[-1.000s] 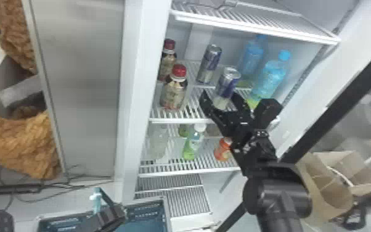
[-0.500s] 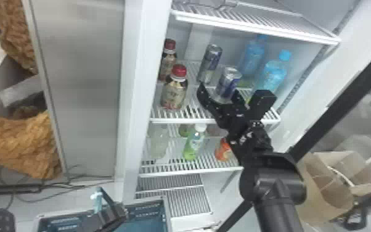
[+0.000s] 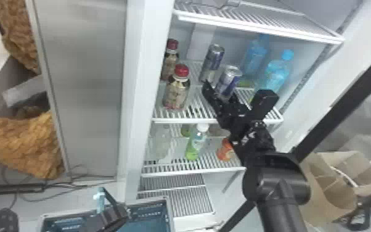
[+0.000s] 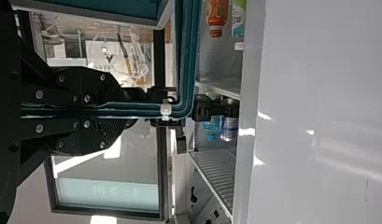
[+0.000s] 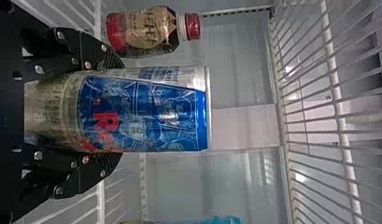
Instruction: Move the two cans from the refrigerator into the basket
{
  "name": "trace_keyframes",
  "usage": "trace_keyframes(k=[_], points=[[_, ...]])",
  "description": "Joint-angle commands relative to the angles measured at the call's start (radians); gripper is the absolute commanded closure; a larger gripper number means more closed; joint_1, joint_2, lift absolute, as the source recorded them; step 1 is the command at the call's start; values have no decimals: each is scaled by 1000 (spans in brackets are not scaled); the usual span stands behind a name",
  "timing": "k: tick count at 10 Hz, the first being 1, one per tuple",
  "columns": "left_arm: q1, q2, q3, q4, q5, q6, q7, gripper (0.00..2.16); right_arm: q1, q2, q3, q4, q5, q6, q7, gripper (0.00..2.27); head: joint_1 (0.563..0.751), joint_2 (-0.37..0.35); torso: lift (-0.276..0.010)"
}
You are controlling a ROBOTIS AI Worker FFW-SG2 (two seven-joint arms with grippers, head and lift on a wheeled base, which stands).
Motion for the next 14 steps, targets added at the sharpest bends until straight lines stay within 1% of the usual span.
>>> trace_keyframes(k=[1,2,4,5,8,10,12,14], points=[[1,-1,1,0,0,0,0,1191,17,-1,-2,-27,-1,0,0,1254,695,-329,-31],[1,-1,1,0,2,0,0,1191,44,-1,-4,-66,-11,5,-5,1254,695,-330,-31],[6,-3,3,0,2,0,0,1191,147,-6,-6,-243,-13,110,-41,1254,695,-334,-31],[6,-4,3,0,2,0,0,1191,191,-6,-16,-299,-23,137,-43,1254,695,-337,-31],[6,-4,1,0,2,0,0,1191,301,-6,-32,-425,-53,169,-51,1254,695,-344,-31],[11,-4,1,0,2,0,0,1191,409,-8,-52,-555,-85,213,-51,1254,695,-350,-31],[14,-4,1,0,0,0,0,1191,512,-9,-52,-670,-107,267,-51,1254,695,-350,-31],[16,-6,3,0,0,0,0,1191,591,2,-52,-724,-141,292,-51,1254,695,-350,-31]])
